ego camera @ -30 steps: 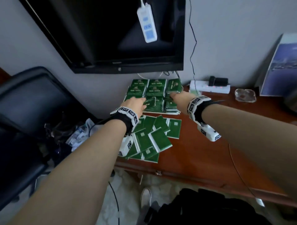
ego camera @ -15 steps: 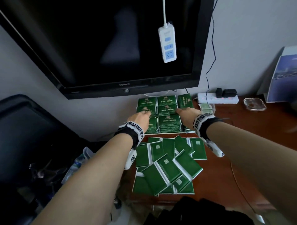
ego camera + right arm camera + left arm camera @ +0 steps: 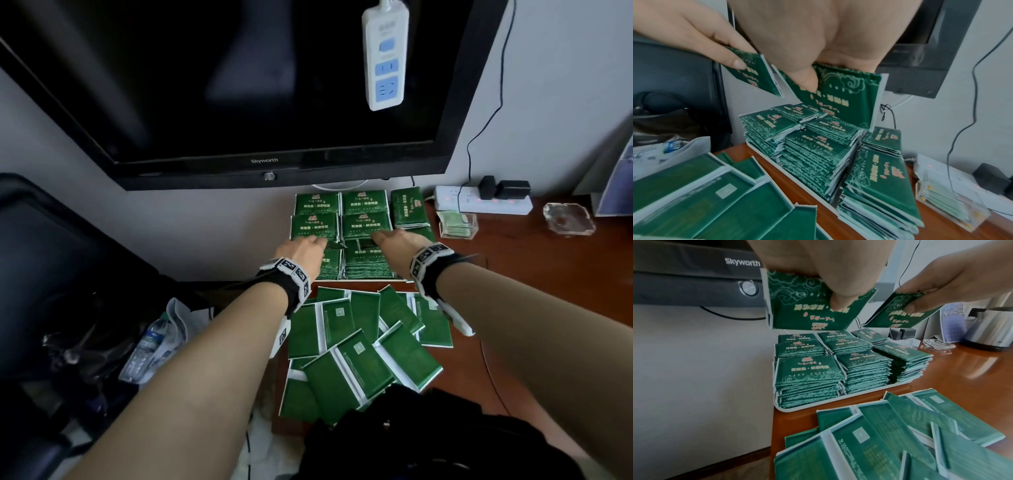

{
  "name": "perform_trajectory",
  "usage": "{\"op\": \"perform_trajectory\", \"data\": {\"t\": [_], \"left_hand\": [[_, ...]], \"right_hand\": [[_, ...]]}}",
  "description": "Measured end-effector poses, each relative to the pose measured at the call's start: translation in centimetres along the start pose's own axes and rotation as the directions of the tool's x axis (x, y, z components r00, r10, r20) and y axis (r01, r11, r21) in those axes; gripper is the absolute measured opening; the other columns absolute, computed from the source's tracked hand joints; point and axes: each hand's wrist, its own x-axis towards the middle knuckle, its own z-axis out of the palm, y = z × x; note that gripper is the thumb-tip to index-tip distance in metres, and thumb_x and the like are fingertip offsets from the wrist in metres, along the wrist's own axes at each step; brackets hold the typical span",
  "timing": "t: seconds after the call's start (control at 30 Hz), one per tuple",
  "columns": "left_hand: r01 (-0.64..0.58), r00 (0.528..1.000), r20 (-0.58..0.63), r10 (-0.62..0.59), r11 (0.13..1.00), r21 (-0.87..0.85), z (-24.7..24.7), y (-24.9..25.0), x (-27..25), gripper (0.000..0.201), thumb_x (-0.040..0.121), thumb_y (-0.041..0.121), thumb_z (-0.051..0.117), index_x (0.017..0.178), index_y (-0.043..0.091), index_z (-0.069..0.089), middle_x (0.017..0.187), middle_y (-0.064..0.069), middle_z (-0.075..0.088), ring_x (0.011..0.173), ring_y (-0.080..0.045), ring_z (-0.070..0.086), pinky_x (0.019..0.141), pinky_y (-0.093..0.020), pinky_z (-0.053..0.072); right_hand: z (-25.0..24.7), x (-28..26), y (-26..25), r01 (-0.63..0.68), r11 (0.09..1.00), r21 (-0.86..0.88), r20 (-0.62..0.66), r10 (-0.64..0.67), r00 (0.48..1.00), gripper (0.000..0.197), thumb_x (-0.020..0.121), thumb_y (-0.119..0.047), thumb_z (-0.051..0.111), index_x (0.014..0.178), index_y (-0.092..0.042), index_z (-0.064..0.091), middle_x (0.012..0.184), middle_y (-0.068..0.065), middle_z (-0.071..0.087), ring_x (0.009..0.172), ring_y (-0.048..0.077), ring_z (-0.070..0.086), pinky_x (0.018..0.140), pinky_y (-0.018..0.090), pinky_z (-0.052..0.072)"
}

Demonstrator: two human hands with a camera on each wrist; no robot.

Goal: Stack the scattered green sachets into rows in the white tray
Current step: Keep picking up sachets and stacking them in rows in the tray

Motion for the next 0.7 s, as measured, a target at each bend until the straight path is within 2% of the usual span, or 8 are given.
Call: {"op": "perform_trajectory", "data": {"t": [0.1,0.2,0.3,0.4,0.57,0.7], "left_hand": [[-0.004,1.000,-0.012,0.004,1.000,-0.005,1.3,-0.3,0.6,0.056,0.097,0.003,0.042,0.150,0.018,0.034,0.147,-0.001,0.047,0.109,-0.021,0.062,0.083,-0.036,0.053],[0.002,0.999,-0.041,-0.003,0.999,-0.032,2.9,-1.0,1.5,0.062,0.098,0.004,0.042,0.156,0.020,0.022,0.157,-0.001,0.035,0.133,-0.022,0.047,0.106,-0.040,0.043],[0.011,0.999,-0.044,-0.013,0.998,-0.059,4.5,-1.9,2.8,0.065,0.099,0.006,0.045,0.156,0.020,0.018,0.160,0.000,0.027,0.144,-0.020,0.032,0.116,-0.041,0.032],[-0.003,1.000,0.004,0.003,0.997,-0.081,6.1,-2.2,3.8,0.066,0.099,0.007,0.043,0.157,0.022,0.014,0.164,0.002,0.015,0.150,-0.017,0.017,0.121,-0.042,0.020],[-0.060,0.994,0.088,0.067,0.995,-0.085,9.3,-2.0,3.4,0.070,0.098,0.005,0.044,0.158,0.017,0.009,0.165,0.001,0.000,0.151,-0.014,0.005,0.123,-0.039,0.011],[-0.109,0.985,0.130,0.116,0.992,-0.057,10.6,-1.9,2.6,0.070,0.103,0.032,0.042,0.157,0.012,0.002,0.165,-0.003,-0.008,0.152,-0.015,-0.001,0.123,-0.041,0.008]], "right_hand": [[1.1,1.4,-0.1,0.028,1.000,-0.009,0.049,-0.028,0.998,0.055,0.094,0.005,0.043,0.147,-0.008,0.033,0.152,0.017,0.037,0.129,0.035,0.050,0.101,0.043,0.050],[2.2,2.9,-0.1,0.043,0.999,-0.009,0.060,-0.043,0.997,0.063,0.093,0.005,0.043,0.152,-0.007,0.023,0.159,0.019,0.024,0.143,0.036,0.033,0.111,0.045,0.041],[3.2,4.4,-0.1,0.057,0.998,-0.029,0.083,-0.054,0.995,0.074,0.093,0.006,0.043,0.157,-0.007,0.008,0.163,0.018,0.008,0.150,0.035,0.014,0.118,0.045,0.029],[4.2,5.5,-0.3,0.070,0.997,-0.044,0.116,-0.064,0.991,0.078,0.094,0.007,0.042,0.157,-0.006,-0.002,0.163,0.020,-0.003,0.151,0.036,0.004,0.120,0.043,0.019],[5.9,6.0,-0.6,0.070,0.996,-0.053,0.176,-0.059,0.983,0.076,0.093,0.007,0.033,0.156,-0.005,-0.010,0.159,0.024,-0.019,0.150,0.039,-0.007,0.120,0.042,0.006],[8.1,6.6,-0.5,0.091,0.994,-0.057,0.126,-0.083,0.988,0.067,0.099,-0.011,0.030,0.156,-0.005,-0.004,0.159,0.023,-0.023,0.150,0.037,-0.012,0.123,0.046,0.002]]}}
